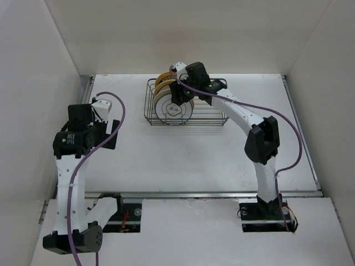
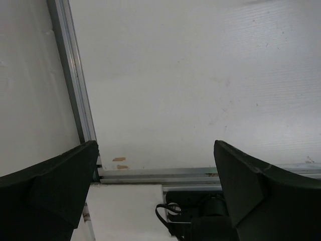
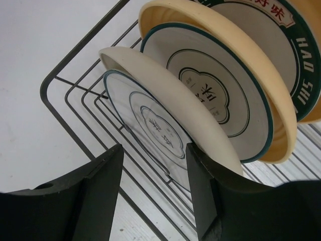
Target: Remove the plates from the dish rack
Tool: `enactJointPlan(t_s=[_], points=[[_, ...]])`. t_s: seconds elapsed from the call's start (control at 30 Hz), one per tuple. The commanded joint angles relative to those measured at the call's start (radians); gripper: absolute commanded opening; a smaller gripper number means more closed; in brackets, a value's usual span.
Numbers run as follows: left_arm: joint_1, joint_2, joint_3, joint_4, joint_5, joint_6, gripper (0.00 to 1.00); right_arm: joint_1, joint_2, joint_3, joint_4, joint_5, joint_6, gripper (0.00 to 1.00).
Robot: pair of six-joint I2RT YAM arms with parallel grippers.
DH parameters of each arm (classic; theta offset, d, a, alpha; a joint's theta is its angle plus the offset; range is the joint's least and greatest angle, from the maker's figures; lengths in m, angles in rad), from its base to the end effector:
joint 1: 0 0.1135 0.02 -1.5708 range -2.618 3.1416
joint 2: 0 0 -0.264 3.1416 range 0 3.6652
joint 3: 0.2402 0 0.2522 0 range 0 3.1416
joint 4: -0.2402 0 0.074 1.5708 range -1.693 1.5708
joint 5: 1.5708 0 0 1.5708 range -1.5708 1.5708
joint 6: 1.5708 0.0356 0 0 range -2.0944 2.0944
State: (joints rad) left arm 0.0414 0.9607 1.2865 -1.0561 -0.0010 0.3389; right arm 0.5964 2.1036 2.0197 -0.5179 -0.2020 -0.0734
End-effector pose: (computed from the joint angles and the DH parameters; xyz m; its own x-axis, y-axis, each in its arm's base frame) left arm 0.1631 0.0068 0.3920 -0.6426 0.3061 -0.7024 0.1819 0.9515 0.2483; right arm 0.4039 0.2828 0.3185 -0.4167 -0.3697 -0.8304 -0.7196 0.6924 0.0528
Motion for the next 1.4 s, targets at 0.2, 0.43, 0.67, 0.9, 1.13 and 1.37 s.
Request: enactJointPlan(t_s=[0.2,0.43,0.67,0.9,1.13,1.37], points=[[0.005,-0.013,-0.024,0.048,0.036,-0.003,1.0,-0.012,0.001,0.057,0.035,0.119,0.053,0.59],[0.014,-0.013,-0.024,0.048,0.045,0.026,1.0,0.026,-0.073,-0.049,0.104,0.246,-0.002,0.59],[0.023,-0.013,-0.033,0.03,0.064,0.041,1.0,0.071,-0.036,-0.01,0.076,0.466,-0.147,0.59],[0.023,-0.013,-0.052,0.01,0.101,0.041,1.0,0.089,0.01,-0.004,0.087,0.556,-0.213,0.59],[0.023,-0.013,-0.042,-0.01,0.11,0.041,1.0,0.089,0.064,0.02,0.087,0.497,-0.261,0.59],[0.023,-0.013,-0.052,-0.019,0.119,0.032,1.0,0.089,0.041,-0.009,0.107,0.469,-0.301,0.14]])
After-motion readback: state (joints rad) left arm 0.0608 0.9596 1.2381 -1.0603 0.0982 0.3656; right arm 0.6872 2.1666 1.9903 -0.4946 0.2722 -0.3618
